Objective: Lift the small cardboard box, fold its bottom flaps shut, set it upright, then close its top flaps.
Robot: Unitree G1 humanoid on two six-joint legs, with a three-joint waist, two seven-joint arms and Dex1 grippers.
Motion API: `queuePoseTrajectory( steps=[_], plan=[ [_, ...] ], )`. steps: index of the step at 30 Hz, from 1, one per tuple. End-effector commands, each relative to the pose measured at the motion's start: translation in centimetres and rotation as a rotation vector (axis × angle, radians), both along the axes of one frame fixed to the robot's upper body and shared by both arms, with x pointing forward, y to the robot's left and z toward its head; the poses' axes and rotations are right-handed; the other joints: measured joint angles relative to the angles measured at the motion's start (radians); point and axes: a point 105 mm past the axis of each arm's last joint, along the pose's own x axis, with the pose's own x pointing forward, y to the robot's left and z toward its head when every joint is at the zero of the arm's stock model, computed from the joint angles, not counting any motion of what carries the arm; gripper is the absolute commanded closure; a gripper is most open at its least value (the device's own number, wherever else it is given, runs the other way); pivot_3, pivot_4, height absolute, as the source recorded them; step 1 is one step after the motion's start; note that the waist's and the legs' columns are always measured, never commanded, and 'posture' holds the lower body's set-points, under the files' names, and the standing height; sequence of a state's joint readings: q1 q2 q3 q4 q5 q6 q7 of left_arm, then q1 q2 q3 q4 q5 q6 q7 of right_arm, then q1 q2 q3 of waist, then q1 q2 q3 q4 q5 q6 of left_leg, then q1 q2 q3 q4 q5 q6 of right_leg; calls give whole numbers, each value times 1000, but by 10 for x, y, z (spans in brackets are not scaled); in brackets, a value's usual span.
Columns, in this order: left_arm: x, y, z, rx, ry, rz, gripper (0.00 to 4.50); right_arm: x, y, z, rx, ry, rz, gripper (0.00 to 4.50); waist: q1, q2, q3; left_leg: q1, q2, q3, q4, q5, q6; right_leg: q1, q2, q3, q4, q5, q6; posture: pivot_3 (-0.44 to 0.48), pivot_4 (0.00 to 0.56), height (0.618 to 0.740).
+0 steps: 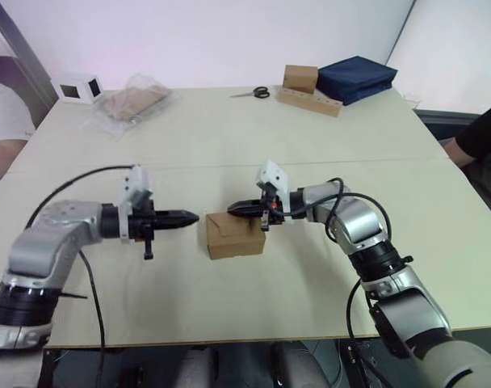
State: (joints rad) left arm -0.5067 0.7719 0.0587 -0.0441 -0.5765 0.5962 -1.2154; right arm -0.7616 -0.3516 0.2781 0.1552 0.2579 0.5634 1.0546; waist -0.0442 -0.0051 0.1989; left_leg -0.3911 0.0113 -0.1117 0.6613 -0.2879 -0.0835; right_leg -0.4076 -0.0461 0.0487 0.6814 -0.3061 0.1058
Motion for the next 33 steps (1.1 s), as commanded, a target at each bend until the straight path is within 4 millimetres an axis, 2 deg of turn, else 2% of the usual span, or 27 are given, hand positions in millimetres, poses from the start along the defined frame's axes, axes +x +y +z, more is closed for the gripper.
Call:
queuePoseTrajectory(
  steps=[1,8,13,17,23,27,33],
  plan=[
    [12,-14,-1,-15,-20,-27,4500,-5,-3,-3,-14,2,-17,4457,-1,0,0,0,0,0,0,0,0,0,0,0,0,0,0,0,150,740],
    [20,-36,-18,-14,-1,-79,4500,-12,-6,2,0,-6,-41,4457,-2,0,0,0,0,0,0,0,0,-1,0,0,0,0,0,0,150,740],
    [28,-43,-34,0,8,-64,4500,-22,-11,17,32,-26,-52,4457,0,0,0,0,0,0,0,0,0,0,0,0,0,0,0,0,150,740],
    [30,-46,-36,-2,4,-70,4500,-35,-16,29,63,-33,-43,4457,0,0,0,0,0,0,0,0,0,0,0,0,0,0,0,0,150,740],
    [32,-52,-34,-18,-5,-79,4500,-49,-18,15,9,-2,-41,4457,0,0,0,0,0,0,0,0,0,0,0,0,0,0,0,0,150,740],
    [32,-55,-34,-20,-11,-88,4500,-50,-16,6,-17,9,-54,4457,0,0,0,0,0,0,0,0,0,0,0,0,0,0,0,0,150,740],
    [35,-59,-35,-14,-17,-92,4500,-47,-10,3,-36,6,-74,4457,0,0,0,0,0,0,0,0,0,0,0,0,0,0,0,0,150,740]
  ],
)
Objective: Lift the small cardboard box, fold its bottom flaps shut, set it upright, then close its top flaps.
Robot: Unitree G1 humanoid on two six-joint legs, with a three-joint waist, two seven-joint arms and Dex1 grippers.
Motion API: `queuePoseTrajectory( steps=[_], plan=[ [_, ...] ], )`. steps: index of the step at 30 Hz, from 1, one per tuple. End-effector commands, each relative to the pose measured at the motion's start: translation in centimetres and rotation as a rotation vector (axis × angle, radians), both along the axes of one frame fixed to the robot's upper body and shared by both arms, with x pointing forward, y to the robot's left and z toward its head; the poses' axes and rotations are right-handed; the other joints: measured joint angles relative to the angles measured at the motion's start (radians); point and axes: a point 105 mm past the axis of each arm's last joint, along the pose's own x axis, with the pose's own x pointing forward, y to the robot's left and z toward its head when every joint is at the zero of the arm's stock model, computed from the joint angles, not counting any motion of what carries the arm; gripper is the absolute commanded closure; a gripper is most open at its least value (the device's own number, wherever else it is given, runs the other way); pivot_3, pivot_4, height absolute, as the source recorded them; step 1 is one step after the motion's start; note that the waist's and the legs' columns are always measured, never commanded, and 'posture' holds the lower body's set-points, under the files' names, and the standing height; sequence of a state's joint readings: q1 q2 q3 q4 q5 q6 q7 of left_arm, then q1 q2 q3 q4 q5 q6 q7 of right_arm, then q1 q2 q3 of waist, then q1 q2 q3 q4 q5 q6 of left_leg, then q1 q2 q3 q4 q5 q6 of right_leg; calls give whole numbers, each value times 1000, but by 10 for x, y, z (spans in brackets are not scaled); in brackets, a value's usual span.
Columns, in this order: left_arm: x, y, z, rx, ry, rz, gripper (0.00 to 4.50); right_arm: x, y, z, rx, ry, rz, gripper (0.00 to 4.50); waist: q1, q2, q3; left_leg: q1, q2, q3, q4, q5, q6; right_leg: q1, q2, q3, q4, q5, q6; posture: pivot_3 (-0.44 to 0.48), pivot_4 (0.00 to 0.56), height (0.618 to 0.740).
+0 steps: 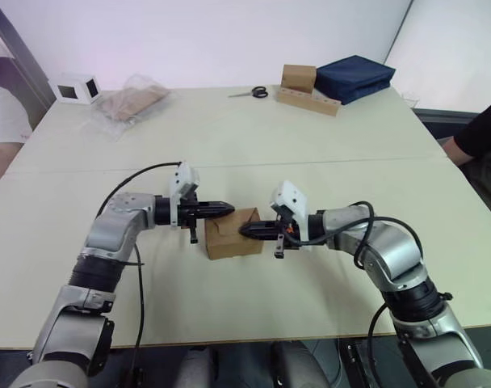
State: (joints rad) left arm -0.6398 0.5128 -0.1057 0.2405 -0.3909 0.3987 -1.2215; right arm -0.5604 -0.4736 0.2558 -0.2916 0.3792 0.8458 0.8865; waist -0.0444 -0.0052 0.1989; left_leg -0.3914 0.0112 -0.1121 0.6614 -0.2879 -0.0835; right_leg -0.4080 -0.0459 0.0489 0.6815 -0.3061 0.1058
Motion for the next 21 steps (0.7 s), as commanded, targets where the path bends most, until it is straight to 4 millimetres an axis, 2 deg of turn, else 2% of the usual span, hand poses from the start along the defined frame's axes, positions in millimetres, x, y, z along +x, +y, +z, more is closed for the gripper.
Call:
queuePoseTrajectory(
  steps=[1,12,21],
  plan=[
    [3,-3,5,13,-35,-11,4500,-3,8,6,-13,-33,17,4457,0,0,0,0,0,0,0,0,0,0,0,0,0,0,0,0,150,740],
    [11,-6,2,17,-39,-3,4500,-12,14,-2,-74,-22,70,4457,0,0,0,0,0,0,0,0,0,0,0,0,0,0,0,0,150,740],
    [2,-13,-1,17,-37,-52,4500,0,15,-2,-116,-37,17,4457,0,0,0,0,0,0,0,0,0,0,0,0,0,0,0,0,150,740]
  ],
)
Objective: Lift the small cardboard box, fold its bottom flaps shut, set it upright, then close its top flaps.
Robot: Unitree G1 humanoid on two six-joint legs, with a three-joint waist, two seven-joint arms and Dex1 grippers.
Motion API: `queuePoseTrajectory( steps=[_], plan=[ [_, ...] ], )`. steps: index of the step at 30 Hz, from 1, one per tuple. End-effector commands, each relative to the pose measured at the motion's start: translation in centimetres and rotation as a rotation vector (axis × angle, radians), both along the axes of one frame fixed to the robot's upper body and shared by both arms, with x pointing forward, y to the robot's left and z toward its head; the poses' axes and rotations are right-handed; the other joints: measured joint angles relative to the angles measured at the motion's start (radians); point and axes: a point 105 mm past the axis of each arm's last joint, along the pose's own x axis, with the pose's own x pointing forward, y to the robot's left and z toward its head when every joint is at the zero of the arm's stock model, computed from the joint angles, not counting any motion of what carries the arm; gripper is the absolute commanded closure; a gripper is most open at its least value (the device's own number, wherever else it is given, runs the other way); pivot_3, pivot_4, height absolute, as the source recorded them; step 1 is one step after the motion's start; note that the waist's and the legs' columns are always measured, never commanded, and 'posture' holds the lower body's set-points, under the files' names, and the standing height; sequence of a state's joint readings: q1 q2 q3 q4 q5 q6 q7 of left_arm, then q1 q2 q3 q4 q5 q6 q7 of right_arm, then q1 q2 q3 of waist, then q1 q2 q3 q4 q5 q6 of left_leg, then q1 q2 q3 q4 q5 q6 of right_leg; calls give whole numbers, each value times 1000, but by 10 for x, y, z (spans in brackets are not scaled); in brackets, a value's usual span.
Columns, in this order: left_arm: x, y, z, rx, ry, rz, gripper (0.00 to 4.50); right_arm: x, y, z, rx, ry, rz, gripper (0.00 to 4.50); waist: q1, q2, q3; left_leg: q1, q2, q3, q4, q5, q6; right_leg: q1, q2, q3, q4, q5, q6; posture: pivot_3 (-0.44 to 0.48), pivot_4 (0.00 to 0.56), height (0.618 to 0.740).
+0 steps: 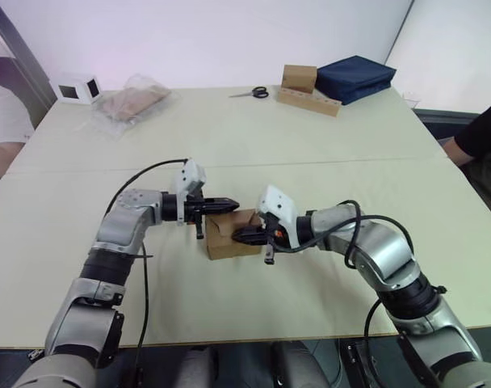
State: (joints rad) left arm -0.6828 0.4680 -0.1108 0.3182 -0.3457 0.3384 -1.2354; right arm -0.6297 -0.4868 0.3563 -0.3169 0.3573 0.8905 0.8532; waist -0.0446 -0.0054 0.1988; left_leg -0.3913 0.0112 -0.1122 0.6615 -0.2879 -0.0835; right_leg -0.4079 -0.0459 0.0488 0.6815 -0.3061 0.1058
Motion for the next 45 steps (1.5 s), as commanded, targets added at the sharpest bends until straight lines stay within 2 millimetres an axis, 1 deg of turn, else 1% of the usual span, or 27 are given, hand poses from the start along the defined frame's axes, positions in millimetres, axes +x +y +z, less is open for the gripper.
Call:
queuePoseTrajectory(
  steps=[1,13,19,22,25,30,32,34,36,40,41,43,44,45],
  plan=[
    [-6,-4,-1,16,-9,-41,4500,5,0,-2,-19,-9,-28,4457,0,0,0,0,0,0,0,0,0,0,0,0,0,0,0,0,150,740],
    [-8,-4,-4,21,-6,-45,4500,21,-1,-2,-20,-51,-98,4457,0,0,0,0,0,0,0,0,0,0,0,0,0,0,0,0,150,740],
    [-12,-7,-2,29,-21,-65,4500,19,-1,-3,-23,-45,-91,4457,0,0,0,0,0,0,0,0,0,0,0,0,0,0,0,0,150,740],
    [-12,-6,0,31,-34,-62,4500,14,0,0,-4,-30,-63,4457,0,0,0,0,0,0,0,0,0,0,0,0,0,0,0,0,150,740],
    [-12,-4,2,38,-46,-57,4500,9,-2,7,21,-24,-39,4457,0,0,0,0,0,0,0,0,0,0,0,0,0,0,0,0,150,740],
    [-11,-2,1,43,-49,-47,4500,2,-5,30,117,-13,11,4457,1,0,0,0,0,0,0,0,0,0,0,0,0,0,0,0,150,740],
    [-10,-2,1,41,-48,-44,4500,6,-4,44,188,-13,-3,4457,0,0,0,0,0,0,0,0,0,0,0,0,0,0,0,0,150,740],
    [-10,-2,1,40,-50,-41,4500,13,-5,52,235,-3,-35,4457,-1,0,0,0,0,0,0,0,0,0,0,0,0,0,0,0,150,740],
    [-10,-3,2,34,-53,-38,4500,15,-6,45,202,-5,-48,4457,0,0,0,0,0,0,0,0,0,0,0,0,0,0,0,0,150,740],
    [-16,-1,13,12,-70,-32,4500,9,-4,-2,51,61,-42,4457,1,0,0,0,0,0,0,0,0,0,0,0,-1,0,0,0,150,740],
    [-20,0,15,11,-69,-35,4500,7,-5,-10,22,62,-37,4457,0,0,0,0,0,0,0,0,0,0,0,0,-1,0,0,0,150,740],
    [-26,2,15,14,-61,-38,4500,5,-5,-17,0,59,-29,4457,-2,0,0,0,0,0,0,0,0,0,0,0,-1,0,0,0,150,740],
    [-30,3,13,25,-52,-41,4500,5,-5,-19,5,64,-32,4457,-2,0,0,0,0,0,0,0,0,0,0,1,0,0,0,0,150,740],
    [-34,6,5,48,-39,-36,4500,7,-5,-21,5,65,-45,4457,-3,0,0,1,0,0,0,0,0,1,0,0,0,0,0,0,150,740]
  ],
)
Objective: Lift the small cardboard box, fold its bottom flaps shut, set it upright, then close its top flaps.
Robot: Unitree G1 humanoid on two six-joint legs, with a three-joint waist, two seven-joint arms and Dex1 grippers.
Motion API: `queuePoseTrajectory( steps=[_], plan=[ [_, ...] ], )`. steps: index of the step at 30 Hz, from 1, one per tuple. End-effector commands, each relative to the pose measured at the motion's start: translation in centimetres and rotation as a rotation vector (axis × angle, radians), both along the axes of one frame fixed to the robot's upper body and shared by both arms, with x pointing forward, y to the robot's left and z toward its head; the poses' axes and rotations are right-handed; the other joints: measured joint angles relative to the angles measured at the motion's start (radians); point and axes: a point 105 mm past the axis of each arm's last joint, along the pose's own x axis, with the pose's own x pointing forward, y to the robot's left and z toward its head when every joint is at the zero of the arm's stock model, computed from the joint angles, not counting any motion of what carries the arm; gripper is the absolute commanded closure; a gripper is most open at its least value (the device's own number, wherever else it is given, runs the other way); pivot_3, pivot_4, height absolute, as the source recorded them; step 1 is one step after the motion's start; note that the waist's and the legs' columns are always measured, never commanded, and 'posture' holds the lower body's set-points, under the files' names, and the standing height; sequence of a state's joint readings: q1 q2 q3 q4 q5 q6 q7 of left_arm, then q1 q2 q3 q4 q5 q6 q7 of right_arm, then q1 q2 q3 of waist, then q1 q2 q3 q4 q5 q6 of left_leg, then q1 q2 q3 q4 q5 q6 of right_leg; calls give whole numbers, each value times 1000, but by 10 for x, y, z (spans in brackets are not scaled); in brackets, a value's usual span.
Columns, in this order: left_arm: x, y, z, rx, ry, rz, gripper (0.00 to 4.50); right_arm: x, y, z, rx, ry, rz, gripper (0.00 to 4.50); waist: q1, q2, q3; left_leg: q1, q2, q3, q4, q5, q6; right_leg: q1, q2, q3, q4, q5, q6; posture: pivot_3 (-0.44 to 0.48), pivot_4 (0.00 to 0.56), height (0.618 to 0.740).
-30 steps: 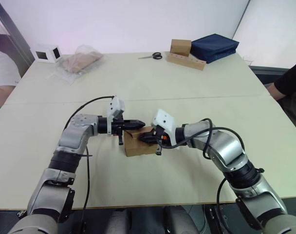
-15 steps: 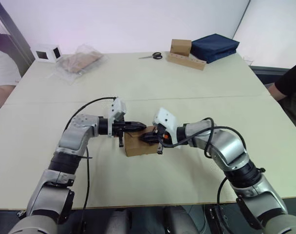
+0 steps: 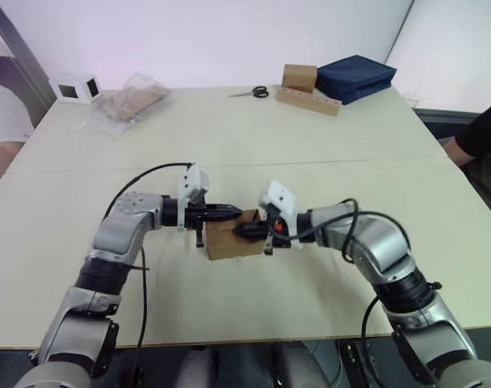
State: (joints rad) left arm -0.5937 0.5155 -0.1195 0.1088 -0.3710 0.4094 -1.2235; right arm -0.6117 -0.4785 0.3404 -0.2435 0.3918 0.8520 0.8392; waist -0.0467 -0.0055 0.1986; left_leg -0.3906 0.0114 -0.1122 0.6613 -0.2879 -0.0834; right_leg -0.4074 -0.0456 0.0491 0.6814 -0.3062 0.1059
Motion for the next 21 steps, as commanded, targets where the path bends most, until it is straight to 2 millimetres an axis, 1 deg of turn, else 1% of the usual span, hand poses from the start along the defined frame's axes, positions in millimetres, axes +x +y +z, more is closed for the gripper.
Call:
queuePoseTrajectory(
  steps=[1,3,6,8,12,14,17,21],
  plan=[
    [-14,13,-7,33,10,26,4500,3,-2,-14,-32,16,-26,4457,-3,0,0,0,0,0,0,0,0,0,0,0,0,0,0,0,150,740],
    [-19,19,-17,54,32,52,4500,7,-3,-14,-31,12,-47,4457,-1,0,0,1,0,0,-1,0,0,0,0,0,0,0,0,0,150,740],
    [-21,26,-24,93,25,80,4500,10,-5,-9,-18,0,-57,4457,4,0,-1,1,0,0,0,0,0,1,0,0,0,0,0,0,150,740],
    [-20,27,-24,92,22,94,4500,10,-6,-1,14,-5,-49,4457,4,0,-1,2,0,0,0,0,0,2,0,0,0,0,0,0,150,740],
    [-14,21,-16,58,8,110,4500,12,-7,28,136,0,-43,4457,4,0,-1,2,0,0,0,0,0,2,0,0,0,0,0,0,150,740],
    [-12,19,-12,32,8,115,4500,15,-10,34,157,1,-56,4457,3,0,-1,1,0,0,0,0,0,2,0,0,0,0,0,0,150,740],
    [-11,18,-11,32,7,112,4500,19,-13,32,146,1,-76,4457,3,0,-1,1,0,0,0,0,0,2,0,0,0,0,0,0,150,740],
    [-11,16,-8,19,13,100,4500,20,-14,14,96,33,-81,4457,3,0,-1,1,0,0,0,0,0,2,0,0,0,0,0,0,150,740]
  ],
)
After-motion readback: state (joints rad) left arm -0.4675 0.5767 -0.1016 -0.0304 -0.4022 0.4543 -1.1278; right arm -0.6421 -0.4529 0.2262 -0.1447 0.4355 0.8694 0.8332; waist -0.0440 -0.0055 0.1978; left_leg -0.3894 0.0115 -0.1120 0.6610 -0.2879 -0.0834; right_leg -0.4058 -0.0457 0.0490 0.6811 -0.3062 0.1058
